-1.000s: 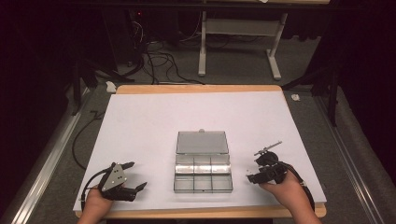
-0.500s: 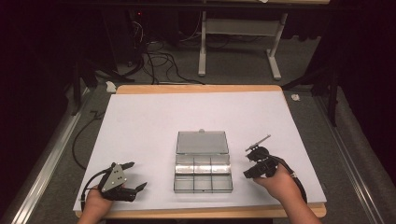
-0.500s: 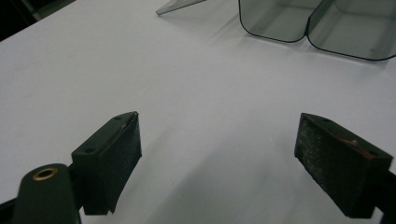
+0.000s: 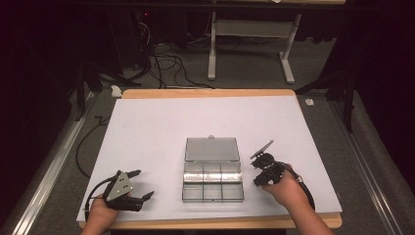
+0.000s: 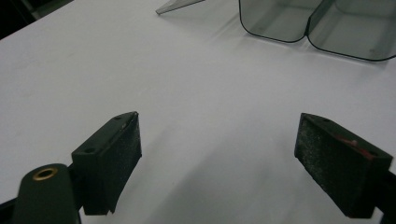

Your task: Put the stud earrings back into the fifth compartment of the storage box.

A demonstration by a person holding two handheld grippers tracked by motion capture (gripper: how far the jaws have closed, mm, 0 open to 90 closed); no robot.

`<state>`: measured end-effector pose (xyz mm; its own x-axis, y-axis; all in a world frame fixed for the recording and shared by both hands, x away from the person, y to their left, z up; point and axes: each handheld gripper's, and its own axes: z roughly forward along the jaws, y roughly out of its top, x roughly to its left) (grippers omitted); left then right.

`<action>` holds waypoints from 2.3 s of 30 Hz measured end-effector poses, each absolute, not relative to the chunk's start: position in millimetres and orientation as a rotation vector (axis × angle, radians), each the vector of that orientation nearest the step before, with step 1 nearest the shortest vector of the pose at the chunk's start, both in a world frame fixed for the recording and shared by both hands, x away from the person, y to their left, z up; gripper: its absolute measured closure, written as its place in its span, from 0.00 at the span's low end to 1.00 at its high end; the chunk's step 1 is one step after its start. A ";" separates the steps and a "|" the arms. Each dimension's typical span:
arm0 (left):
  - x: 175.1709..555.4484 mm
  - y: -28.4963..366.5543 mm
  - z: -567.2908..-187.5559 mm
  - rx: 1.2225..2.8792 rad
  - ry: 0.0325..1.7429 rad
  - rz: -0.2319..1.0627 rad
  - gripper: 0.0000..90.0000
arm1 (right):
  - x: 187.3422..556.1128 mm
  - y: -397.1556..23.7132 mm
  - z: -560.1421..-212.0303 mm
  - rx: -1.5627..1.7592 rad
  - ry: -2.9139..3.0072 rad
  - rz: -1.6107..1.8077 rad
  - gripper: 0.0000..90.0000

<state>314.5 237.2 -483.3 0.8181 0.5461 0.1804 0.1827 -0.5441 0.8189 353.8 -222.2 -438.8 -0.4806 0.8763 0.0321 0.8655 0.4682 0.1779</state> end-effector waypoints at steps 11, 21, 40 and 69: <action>314.4 237.4 -483.1 2.130 0.531 0.530 0.17 | 356.0 -219.0 -436.4 1.530 2.680 0.234 0.96; 313.6 237.3 -483.1 2.131 0.524 0.537 0.17 | 355.4 -214.0 -421.3 1.505 2.704 0.288 0.96; 313.5 237.5 -483.0 2.130 0.520 0.539 0.17 | 351.0 -194.3 -390.5 1.427 2.740 0.345 0.96; 313.6 237.5 -483.1 2.127 0.526 0.535 0.17 | 349.0 -131.9 -393.0 1.264 2.865 0.337 0.96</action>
<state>313.6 237.5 -483.1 0.8194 0.5428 0.1844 0.1753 -0.5434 0.8210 349.0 -131.9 -393.0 -0.6779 0.7292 0.0930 0.7309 0.6550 0.1917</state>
